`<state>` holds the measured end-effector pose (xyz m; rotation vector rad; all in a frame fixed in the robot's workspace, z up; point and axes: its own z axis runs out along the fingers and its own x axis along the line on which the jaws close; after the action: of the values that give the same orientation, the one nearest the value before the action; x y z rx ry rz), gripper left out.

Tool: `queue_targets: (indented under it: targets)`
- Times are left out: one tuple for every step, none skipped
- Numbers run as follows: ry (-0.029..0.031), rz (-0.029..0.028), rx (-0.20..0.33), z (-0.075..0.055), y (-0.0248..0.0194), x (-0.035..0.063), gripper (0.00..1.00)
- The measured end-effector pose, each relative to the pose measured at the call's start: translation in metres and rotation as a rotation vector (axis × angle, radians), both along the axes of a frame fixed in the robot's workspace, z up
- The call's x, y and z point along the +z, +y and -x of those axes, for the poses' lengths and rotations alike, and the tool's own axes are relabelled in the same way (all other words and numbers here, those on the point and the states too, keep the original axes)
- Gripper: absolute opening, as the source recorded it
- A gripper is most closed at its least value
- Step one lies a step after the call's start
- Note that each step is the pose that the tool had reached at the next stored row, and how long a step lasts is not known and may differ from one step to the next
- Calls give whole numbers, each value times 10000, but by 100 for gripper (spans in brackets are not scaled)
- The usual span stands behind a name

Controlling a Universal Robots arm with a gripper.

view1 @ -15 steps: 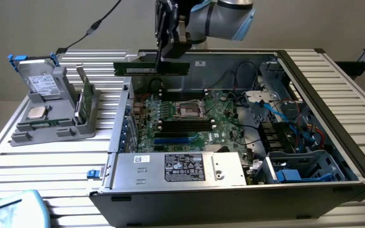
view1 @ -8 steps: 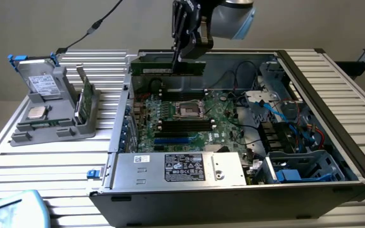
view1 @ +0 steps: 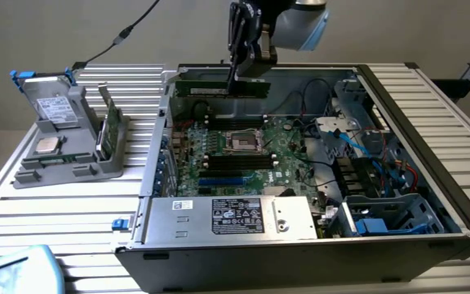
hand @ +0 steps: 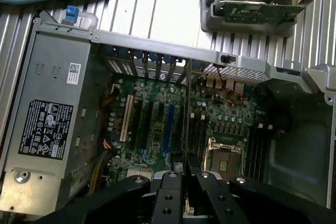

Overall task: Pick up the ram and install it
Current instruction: 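Pick up the ram and move it above insertion slot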

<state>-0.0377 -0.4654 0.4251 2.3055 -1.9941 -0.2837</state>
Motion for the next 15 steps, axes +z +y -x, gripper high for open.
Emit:
queue_targets:
  targets:
    - [-4,-25,-115,0,0,-4,14]
    - [-9,-46,-224,-1,0,-7,14]
    - [-15,-68,-329,-2,0,-10,14]
    - [-29,-84,-400,-5,0,-14,14]
    - [-50,-96,-443,-13,0,-19,14]
    - [-73,-105,-470,-25,0,-24,14]
    - [-95,-115,-484,-44,0,-30,14]
    - [-113,-123,-491,-69,0,-35,14]
    - [-134,-129,-493,-99,0,-40,14]
    - [-160,-133,-493,-136,0,-45,14]
    - [-185,-137,-493,-170,0,-50,14]
    - [-241,-146,-493,-237,0,-59,14]
    - [-270,-149,-500,-257,0,-64,14]
    - [-299,-153,-509,-276,0,-69,14]
    - [-312,-157,-523,-294,0,-76,14]
